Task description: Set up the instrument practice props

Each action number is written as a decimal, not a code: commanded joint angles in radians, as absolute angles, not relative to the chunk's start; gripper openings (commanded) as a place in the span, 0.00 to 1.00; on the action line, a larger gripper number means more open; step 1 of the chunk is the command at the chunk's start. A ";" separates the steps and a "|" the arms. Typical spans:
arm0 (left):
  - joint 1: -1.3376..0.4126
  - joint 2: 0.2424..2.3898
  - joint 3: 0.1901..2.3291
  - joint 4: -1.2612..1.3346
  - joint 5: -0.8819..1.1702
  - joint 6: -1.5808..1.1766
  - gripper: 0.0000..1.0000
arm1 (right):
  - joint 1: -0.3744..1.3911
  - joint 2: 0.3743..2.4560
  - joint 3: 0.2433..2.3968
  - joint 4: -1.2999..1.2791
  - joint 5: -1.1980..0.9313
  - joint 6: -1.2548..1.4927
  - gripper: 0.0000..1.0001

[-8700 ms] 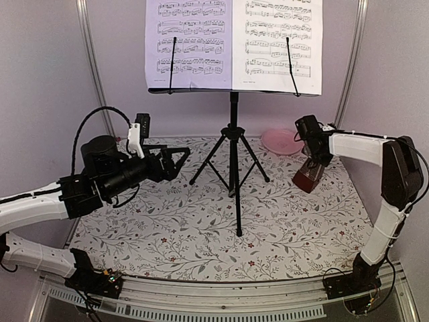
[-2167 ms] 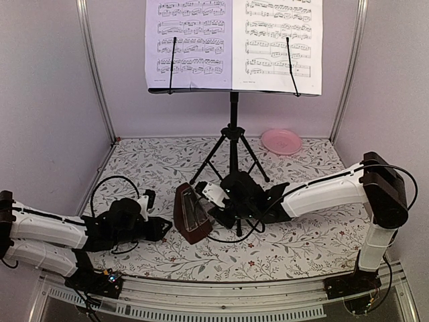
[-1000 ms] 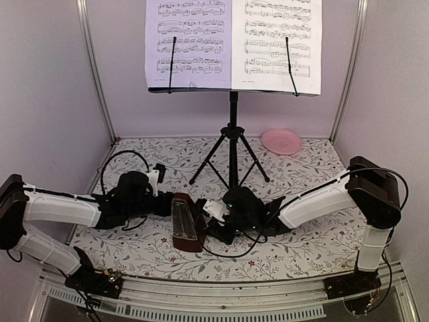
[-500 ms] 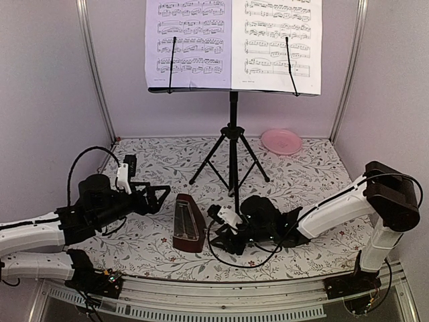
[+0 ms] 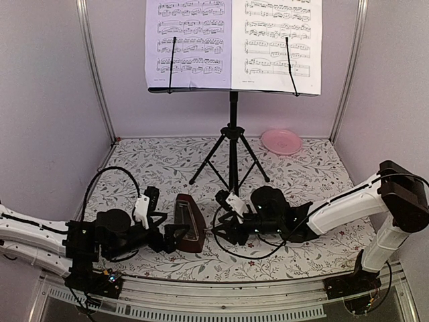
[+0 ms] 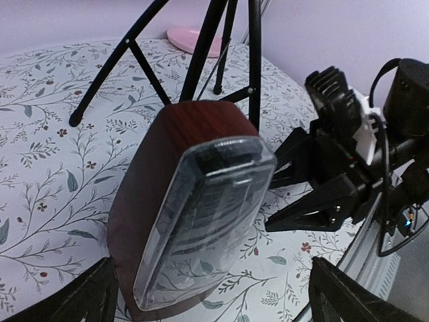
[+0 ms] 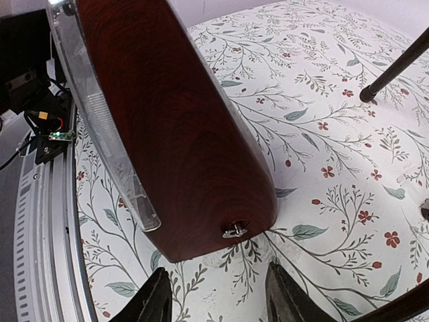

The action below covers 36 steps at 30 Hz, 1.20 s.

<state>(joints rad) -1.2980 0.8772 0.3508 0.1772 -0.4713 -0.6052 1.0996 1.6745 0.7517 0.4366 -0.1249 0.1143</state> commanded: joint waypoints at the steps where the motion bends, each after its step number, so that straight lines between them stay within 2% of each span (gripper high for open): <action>1: -1.350 0.993 0.448 0.106 -0.675 -0.709 0.99 | 1.097 1.646 0.734 0.482 -0.108 0.150 0.50; 4: -1.350 1.087 0.507 0.072 -0.740 -0.734 0.99 | 1.097 1.643 0.729 0.489 -0.101 0.157 0.52; 11: -1.339 1.258 0.609 0.052 -0.757 -0.764 0.99 | 1.096 1.625 0.717 0.492 -0.081 0.156 0.53; 20: -1.272 1.364 0.654 0.030 -0.727 -0.793 0.87 | 1.096 1.624 0.707 0.511 -0.070 0.156 0.58; 27: -1.240 1.395 0.649 0.051 -0.672 -0.763 0.74 | 1.097 1.626 0.682 0.540 -0.043 0.142 0.63; 32: -1.239 1.357 0.669 0.031 -0.666 -0.680 0.57 | 1.096 1.622 0.656 0.573 -0.023 0.114 0.65; 36: -1.235 1.330 0.758 -0.088 -0.631 -0.560 0.48 | 1.098 1.610 0.627 0.623 -0.026 0.078 0.67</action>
